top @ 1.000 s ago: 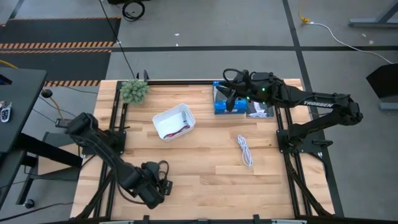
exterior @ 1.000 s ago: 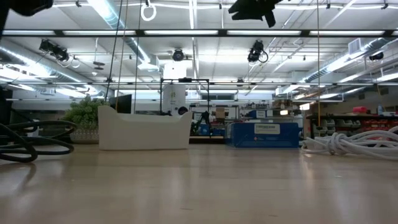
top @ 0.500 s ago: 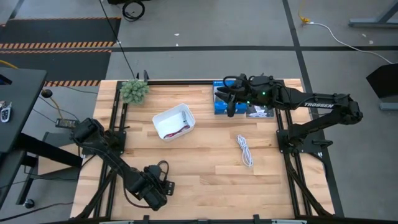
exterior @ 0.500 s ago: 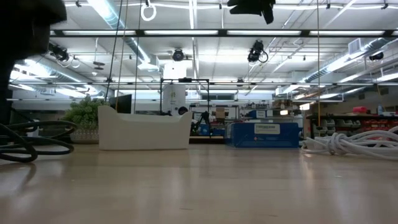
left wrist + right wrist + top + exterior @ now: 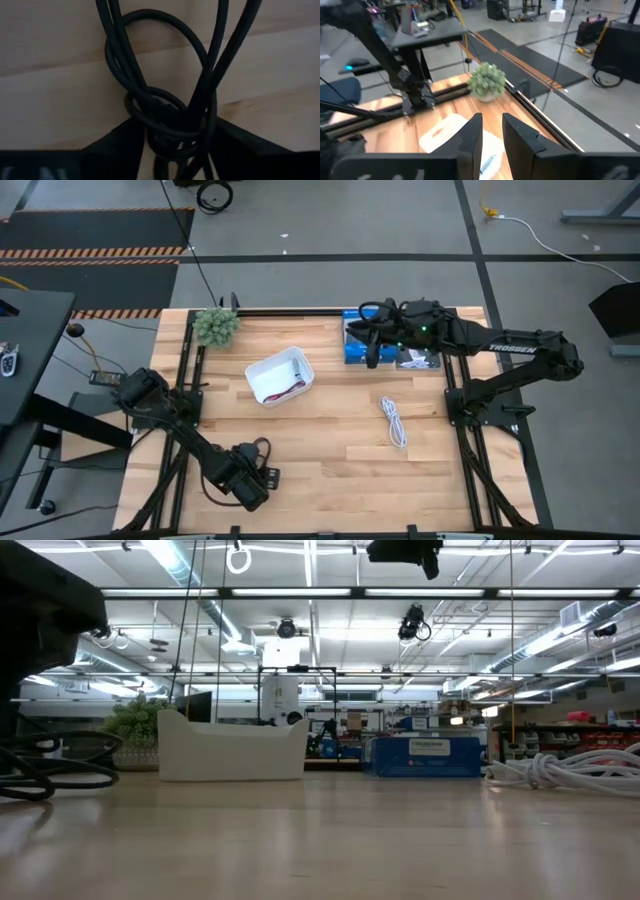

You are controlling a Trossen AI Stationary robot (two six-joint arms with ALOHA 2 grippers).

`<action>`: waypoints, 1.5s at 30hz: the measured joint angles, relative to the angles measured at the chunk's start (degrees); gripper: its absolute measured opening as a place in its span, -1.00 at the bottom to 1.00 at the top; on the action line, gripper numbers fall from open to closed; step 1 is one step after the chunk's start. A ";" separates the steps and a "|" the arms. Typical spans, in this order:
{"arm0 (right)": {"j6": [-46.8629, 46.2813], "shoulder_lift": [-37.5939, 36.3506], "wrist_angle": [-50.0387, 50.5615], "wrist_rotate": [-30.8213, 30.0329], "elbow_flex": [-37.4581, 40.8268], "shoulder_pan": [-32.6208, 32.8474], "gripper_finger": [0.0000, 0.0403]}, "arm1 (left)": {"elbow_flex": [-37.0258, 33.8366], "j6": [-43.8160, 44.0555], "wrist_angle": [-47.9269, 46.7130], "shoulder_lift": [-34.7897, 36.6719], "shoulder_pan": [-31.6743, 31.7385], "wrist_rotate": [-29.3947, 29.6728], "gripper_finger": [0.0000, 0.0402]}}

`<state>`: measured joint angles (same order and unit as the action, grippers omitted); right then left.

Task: Pick and place USB-C Cables
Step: Put the black charger cable into the white bin

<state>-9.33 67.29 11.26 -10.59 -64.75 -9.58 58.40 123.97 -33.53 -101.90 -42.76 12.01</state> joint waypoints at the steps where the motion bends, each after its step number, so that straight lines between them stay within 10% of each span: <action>1: -0.08 -0.08 0.80 0.00 0.00 -0.41 -0.62 | -0.01 -0.06 -0.15 -0.01 0.00 -0.03 -0.06; 7: -2.04 -0.74 3.91 0.10 0.00 -1.93 -0.69 | -0.01 -3.10 -0.57 -0.03 0.10 -2.25 -0.39; 26: 1.60 -0.98 3.82 0.04 0.00 -1.40 -0.93 | -0.06 -22.79 -4.28 19.98 2.44 -13.70 -0.40; 45: 1.82 -5.50 6.54 -6.12 0.00 -0.79 -0.96 | 0.52 -59.66 -13.95 31.83 31.95 -17.33 -0.38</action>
<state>-7.51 61.79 17.80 -16.71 -64.75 -10.37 58.93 64.31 -47.48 -70.06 -10.82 -5.32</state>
